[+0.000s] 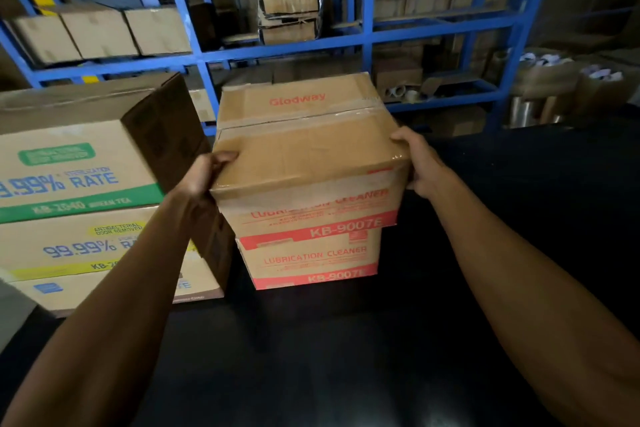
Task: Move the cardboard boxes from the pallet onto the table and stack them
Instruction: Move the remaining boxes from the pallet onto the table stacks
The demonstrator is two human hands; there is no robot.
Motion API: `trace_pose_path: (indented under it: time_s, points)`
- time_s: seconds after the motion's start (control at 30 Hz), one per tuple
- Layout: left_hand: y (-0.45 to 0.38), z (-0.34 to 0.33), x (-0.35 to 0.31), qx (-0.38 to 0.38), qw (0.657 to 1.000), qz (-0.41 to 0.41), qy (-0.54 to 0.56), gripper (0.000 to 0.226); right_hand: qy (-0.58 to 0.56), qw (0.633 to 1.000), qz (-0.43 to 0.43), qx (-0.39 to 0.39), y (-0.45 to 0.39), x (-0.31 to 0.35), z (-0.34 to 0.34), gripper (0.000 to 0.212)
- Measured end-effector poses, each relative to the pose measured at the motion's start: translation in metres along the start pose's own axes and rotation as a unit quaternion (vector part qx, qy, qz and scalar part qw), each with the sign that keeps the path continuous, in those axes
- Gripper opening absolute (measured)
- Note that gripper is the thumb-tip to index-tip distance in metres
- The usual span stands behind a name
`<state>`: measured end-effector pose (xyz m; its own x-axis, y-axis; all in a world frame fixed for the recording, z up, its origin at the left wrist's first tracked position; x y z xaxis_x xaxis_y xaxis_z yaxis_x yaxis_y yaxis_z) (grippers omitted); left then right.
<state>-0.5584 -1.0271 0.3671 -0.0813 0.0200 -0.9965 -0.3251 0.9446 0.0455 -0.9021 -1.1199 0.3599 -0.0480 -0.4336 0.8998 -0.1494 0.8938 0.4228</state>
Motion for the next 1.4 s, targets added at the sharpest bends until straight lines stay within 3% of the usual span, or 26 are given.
trace_pose_path:
  time_s: [0.17,0.3,0.43,0.5,0.63,0.77,1.2,1.4]
  points:
    - [-0.02,0.006,-0.008,-0.036,0.999,0.016,0.035,0.021,-0.018,0.999,0.01,0.048,-0.044,0.005,-0.015,0.049]
    - [-0.021,0.006,-0.003,-0.088,0.992,-0.021,0.087,0.024,-0.044,0.996,0.036,0.07,-0.058,-0.002,-0.034,0.055]
    - [-0.017,0.01,0.025,-0.114,0.981,-0.062,0.145,0.056,-0.039,0.993,0.11,0.021,-0.054,-0.024,-0.037,0.064]
    - [-0.006,0.01,0.045,-0.126,0.979,-0.072,0.14,0.057,-0.008,0.991,0.136,-0.004,-0.05,-0.045,-0.035,0.063]
    - [0.018,0.002,0.081,-0.134,0.986,-0.042,0.093,0.072,0.062,0.99,0.121,-0.039,-0.053,-0.09,-0.03,0.064]
    - [0.014,0.009,0.093,-0.135,0.988,-0.028,0.072,0.088,0.055,0.99,0.11,-0.068,-0.049,-0.103,-0.031,0.056]
    - [0.009,0.005,0.094,-0.092,0.992,-0.032,0.077,0.079,0.059,0.992,0.085,-0.071,-0.048,-0.102,-0.041,0.054]
    - [0.018,0.019,0.101,-0.073,0.996,-0.032,0.035,0.08,0.139,0.983,0.031,-0.117,-0.045,-0.117,-0.04,0.067]
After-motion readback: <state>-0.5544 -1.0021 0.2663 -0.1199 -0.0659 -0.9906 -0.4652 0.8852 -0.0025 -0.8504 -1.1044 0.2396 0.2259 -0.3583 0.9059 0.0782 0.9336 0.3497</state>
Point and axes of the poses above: each hand's wrist, its own y-axis away from the middle knuckle, its own z-axis out of the back of the hand, x = y × z, the point moved 4 cm from there along -y, towards the middle knuckle, and after that the axes turned 11 degrees about -z, right-handed, at the moved point
